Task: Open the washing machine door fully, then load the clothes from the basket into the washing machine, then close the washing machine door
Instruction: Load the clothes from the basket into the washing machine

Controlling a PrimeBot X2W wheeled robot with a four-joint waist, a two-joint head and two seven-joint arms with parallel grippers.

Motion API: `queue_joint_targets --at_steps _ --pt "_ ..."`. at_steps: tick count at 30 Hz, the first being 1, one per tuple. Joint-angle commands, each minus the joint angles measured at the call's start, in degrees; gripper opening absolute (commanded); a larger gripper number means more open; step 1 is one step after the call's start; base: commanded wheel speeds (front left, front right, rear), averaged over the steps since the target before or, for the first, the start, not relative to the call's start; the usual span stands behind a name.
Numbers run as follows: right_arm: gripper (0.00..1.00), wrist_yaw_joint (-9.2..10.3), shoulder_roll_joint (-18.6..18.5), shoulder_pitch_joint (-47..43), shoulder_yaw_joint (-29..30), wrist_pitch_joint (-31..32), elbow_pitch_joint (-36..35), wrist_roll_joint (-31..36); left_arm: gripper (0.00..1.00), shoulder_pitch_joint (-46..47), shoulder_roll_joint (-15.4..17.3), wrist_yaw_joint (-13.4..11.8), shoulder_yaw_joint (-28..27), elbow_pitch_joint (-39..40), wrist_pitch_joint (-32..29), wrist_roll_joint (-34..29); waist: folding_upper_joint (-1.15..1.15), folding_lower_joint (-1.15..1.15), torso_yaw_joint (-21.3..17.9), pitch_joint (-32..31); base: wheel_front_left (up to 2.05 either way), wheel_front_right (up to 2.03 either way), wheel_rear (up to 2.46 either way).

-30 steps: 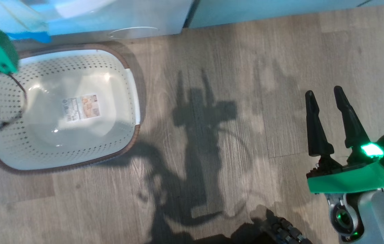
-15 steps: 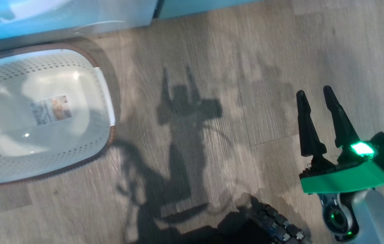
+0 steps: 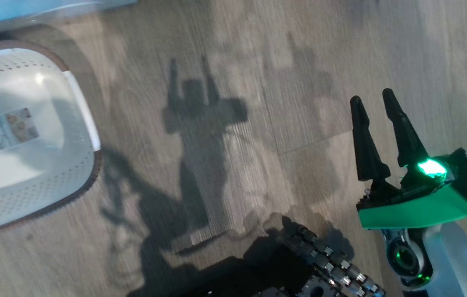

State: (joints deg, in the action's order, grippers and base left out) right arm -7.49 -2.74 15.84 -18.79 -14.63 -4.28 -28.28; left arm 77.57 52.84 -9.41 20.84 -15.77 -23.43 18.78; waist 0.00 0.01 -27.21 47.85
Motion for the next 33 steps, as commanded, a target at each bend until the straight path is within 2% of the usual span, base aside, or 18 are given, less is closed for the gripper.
queue_joint_targets --at_steps 1,5,13,17,22,23,24,25,26,30,33 --pt "1.0 0.0 -0.1 -0.6 -1.0 -0.4 -1.6 -0.5 0.0 2.6 3.2 0.0 -1.8 1.5 0.8 -0.9 0.0 -0.01 -1.0 1.0 0.0 0.0 0.0" --pt "1.0 0.0 -0.1 -0.2 -1.9 -0.4 -1.7 -1.3 0.0 8.0 3.4 0.5 -0.9 1.0 5.4 -4.5 0.0 -0.01 -2.4 2.5 0.0 0.0 0.0" --pt "1.0 0.0 -0.1 -0.6 -1.7 -0.4 -1.8 -1.9 0.0 15.5 1.4 0.5 0.7 -2.3 20.1 -9.4 0.0 -0.01 -2.6 4.0 0.0 0.0 0.0" --pt "1.0 0.0 -0.1 -0.7 -1.8 -0.4 -1.7 -1.9 0.0 15.1 0.3 2.0 1.0 -10.2 16.6 -7.1 0.0 -0.01 -2.2 4.5 0.0 0.0 0.0" --pt "1.0 0.0 -0.1 -0.5 -1.7 -0.4 -1.6 -1.8 0.0 17.2 -0.9 4.4 1.3 -15.6 13.6 -5.0 0.0 -0.01 -1.7 5.3 0.0 0.0 0.0" --pt "1.0 0.0 -0.1 -0.4 -1.7 -0.4 -1.6 -1.8 0.1 17.7 -1.1 4.6 1.4 -16.1 13.5 -5.0 0.0 -0.01 -1.7 5.4 0.0 0.0 0.0" --pt "1.0 0.0 -0.1 -0.3 -1.7 -0.4 -1.5 -1.8 0.45 18.2 -1.3 4.6 1.5 -16.7 13.3 -4.9 0.0 -0.01 -1.7 5.5 0.0 0.0 0.0" --pt "1.0 0.0 -0.1 -0.2 -1.8 -0.4 -1.5 -1.8 0.87 18.6 -1.6 4.8 1.6 -17.4 12.8 -4.6 0.0 -0.01 -1.6 5.5 0.0 0.0 0.0" --pt "1.0 0.0 -0.1 0.0 -1.8 -0.4 -1.4 -1.9 1.0 19.0 -1.8 5.1 1.7 -17.9 12.7 -4.6 0.0 -0.01 -1.6 5.5 0.0 0.0 0.0" --pt "1.0 0.0 -0.1 0.9 -2.1 -0.4 -1.3 -1.9 1.0 20.1 -2.9 5.8 1.4 -19.9 13.3 -3.1 0.0 -0.01 -1.5 5.6 0.0 0.0 0.0" --pt "1.0 0.0 -0.1 1.4 -1.6 -0.4 -1.1 -1.6 1.0 19.4 -4.6 5.3 0.0 -21.0 14.6 -0.6 0.0 -0.01 -0.9 5.1 0.0 0.0 0.0"
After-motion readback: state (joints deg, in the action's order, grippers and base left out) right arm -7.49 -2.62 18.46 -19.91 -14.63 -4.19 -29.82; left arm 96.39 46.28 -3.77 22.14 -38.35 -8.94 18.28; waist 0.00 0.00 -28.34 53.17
